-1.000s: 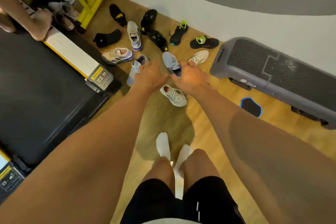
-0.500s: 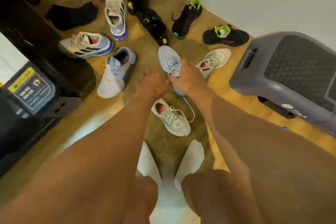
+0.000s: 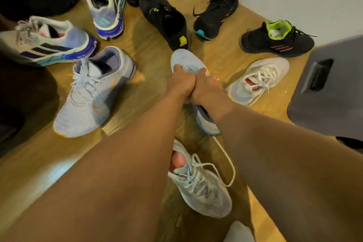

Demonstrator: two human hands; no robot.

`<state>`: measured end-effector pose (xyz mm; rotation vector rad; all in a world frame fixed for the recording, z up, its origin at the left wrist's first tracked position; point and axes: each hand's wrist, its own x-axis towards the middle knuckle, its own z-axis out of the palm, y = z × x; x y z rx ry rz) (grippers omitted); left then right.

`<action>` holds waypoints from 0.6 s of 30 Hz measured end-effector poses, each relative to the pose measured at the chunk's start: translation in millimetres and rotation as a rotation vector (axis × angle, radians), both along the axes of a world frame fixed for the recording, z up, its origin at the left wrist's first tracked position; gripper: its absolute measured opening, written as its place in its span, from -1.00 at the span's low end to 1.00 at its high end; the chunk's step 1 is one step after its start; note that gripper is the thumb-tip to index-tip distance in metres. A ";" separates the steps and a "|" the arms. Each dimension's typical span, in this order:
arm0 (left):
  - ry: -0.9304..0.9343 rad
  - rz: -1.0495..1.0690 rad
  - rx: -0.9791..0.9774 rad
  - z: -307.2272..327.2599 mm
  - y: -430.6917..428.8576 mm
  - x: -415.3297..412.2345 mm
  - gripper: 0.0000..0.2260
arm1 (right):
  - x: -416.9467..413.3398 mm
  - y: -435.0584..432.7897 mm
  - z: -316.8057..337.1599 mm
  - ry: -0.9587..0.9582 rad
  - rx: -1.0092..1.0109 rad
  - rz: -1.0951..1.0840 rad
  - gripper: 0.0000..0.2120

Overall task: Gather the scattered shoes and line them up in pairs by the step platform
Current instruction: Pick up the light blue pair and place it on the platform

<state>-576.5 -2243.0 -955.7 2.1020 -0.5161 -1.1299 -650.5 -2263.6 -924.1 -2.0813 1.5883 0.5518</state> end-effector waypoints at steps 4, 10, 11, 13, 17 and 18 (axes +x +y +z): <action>0.021 0.042 -0.013 -1.0 -2.4 8.1 -0.55 | 6.3 -11.9 -0.8 -0.050 0.015 -0.057 -0.10; 0.169 0.152 -0.200 31.0 5.1 30.0 -0.84 | -36.7 -48.6 17.2 -0.468 0.448 -0.389 -0.35; 0.101 0.097 -0.218 36.1 5.5 30.3 -0.89 | -46.7 -49.6 19.1 -0.533 0.566 -0.449 -0.46; -0.065 -0.010 -0.246 44.3 4.9 27.9 -0.93 | -60.3 -47.0 20.9 -0.675 0.717 -0.509 -0.72; -0.085 -0.070 -0.322 60.1 -1.7 25.6 -0.95 | -72.9 -44.7 25.8 -0.926 0.839 -0.612 -0.65; -0.076 -0.069 -0.340 64.8 -2.1 27.6 -0.94 | -75.9 -44.8 28.2 -0.972 0.857 -0.642 -0.63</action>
